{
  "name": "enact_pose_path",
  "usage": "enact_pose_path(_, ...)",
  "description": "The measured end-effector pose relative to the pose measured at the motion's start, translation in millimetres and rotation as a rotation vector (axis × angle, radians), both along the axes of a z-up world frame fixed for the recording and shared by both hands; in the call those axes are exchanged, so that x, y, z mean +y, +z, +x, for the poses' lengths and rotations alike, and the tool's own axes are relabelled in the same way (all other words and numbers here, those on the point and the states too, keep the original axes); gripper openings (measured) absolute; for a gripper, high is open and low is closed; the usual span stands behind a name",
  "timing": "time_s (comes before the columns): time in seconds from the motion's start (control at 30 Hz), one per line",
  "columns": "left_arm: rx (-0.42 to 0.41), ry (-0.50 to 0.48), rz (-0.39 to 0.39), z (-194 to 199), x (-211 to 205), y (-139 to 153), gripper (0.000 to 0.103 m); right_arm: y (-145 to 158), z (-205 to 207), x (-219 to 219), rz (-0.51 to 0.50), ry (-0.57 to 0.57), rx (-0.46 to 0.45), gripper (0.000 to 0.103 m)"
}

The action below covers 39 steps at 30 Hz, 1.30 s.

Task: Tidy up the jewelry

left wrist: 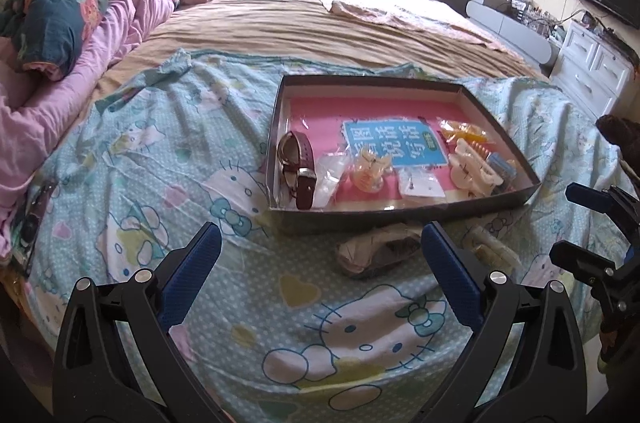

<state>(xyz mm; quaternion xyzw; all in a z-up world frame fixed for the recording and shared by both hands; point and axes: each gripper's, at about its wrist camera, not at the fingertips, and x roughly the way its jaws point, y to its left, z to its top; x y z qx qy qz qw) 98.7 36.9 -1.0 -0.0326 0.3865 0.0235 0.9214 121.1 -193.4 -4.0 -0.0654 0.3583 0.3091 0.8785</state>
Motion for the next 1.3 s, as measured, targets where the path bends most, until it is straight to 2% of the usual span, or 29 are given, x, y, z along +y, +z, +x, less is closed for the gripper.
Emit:
enact_pose_path(0.43, 0.091, -0.041, -0.004, 13, -8, -38, 0.093, -47, 11, 19, -0.101, 0.03, 0.057, 0.096)
enact_pose_path(0.53, 0.106, -0.059, -0.007, 16, -12, -45, 0.094, -57, 16, 24, -0.115, 0.04, 0.083, 0.083)
enact_pose_path(0.7, 0.134, -0.1, -0.031, 25, -20, -55, 0.093, -70, 20, 30, -0.143, 0.04, 0.104, 0.078)
enact_pose_path(0.73, 0.136, -0.105, -0.031, 27, -22, -57, 0.094, -70, 20, 30, -0.14, 0.042, 0.097, 0.074)
enact_pose_path(0.9, 0.161, -0.107, -0.061, 38, -30, -66, 0.093, -69, 21, 23, -0.106, 0.04, 0.098, 0.042)
enact_pose_path(0.93, 0.166, -0.106, -0.071, 40, -31, -68, 0.093, -68, 21, 21, -0.091, 0.044, 0.105, 0.033)
enact_pose_path(1.23, 0.159, -0.079, -0.081, 51, -43, -72, 0.093, -62, 21, 7, -0.038, 0.046, 0.133, 0.031)
enact_pose_path(1.3, 0.167, -0.072, -0.047, 52, -47, -75, 0.092, -61, 20, 4, -0.036, 0.042, 0.135, 0.03)
